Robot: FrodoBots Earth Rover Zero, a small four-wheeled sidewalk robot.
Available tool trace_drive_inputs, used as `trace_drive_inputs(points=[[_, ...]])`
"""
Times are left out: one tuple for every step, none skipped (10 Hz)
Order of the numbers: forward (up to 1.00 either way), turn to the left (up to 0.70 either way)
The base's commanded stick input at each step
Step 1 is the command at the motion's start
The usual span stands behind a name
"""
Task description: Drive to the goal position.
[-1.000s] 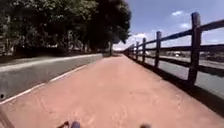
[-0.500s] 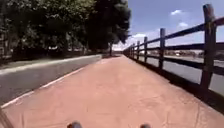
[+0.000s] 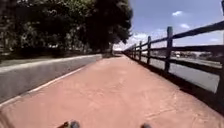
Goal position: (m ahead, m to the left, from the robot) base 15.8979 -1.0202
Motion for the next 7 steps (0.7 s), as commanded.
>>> trace_drive_inputs(points=[[0.7,-0.35],[0.7,-0.35],[0.7,-0.35],[0.7,-0.25],[0.7,0.0],[0.7,0.0],[0.7,0.0]])
